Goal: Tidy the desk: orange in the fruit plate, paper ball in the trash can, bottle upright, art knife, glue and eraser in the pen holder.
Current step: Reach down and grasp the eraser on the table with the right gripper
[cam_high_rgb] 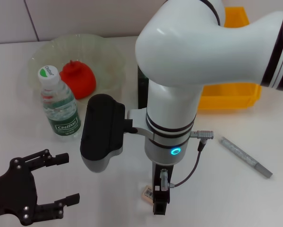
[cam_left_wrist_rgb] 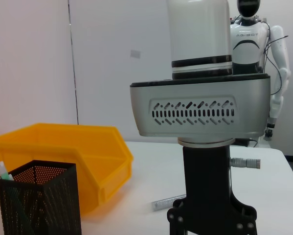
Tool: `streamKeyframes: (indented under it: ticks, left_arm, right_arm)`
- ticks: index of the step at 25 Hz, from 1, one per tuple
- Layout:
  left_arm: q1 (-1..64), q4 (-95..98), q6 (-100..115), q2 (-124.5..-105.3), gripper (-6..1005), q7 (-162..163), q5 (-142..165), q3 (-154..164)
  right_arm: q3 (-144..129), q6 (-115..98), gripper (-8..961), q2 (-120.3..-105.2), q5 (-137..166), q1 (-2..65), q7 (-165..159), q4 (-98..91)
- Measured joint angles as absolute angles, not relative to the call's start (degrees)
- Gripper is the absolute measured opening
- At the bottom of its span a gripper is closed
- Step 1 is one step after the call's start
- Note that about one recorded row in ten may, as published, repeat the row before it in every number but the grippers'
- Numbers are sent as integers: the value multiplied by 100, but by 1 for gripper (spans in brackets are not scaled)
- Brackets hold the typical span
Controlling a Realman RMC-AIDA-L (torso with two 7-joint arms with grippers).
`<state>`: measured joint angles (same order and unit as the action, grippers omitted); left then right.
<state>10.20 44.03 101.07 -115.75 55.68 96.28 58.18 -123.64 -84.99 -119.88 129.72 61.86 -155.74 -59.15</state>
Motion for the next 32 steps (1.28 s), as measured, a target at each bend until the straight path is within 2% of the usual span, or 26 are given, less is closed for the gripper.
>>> streamKeyframes:
  ticks: [15,17,24,32]
  left_arm:
    - [1029,4403,10107,-11575,810,5541,9633,5818]
    - [1029,4403,10107,-11575,810,5527,9633,5818]
    - [1028,4403,10108,-11575,810,5511,9633,5818]
    - [1028,4403,10108,-11575,810,5510,9633,5818]
  right_arm:
    - [-12370,-8417,631,-11988,12847,6187,-15580,-5916]
    - [-12374,-8413,487,-11988,12834,6187,-15580,-5917]
    - [-12515,-8342,492,-11988,12821,6200,-15581,-5857]
    - [-12525,-8308,454,-11988,12821,6249,-15583,-5801]
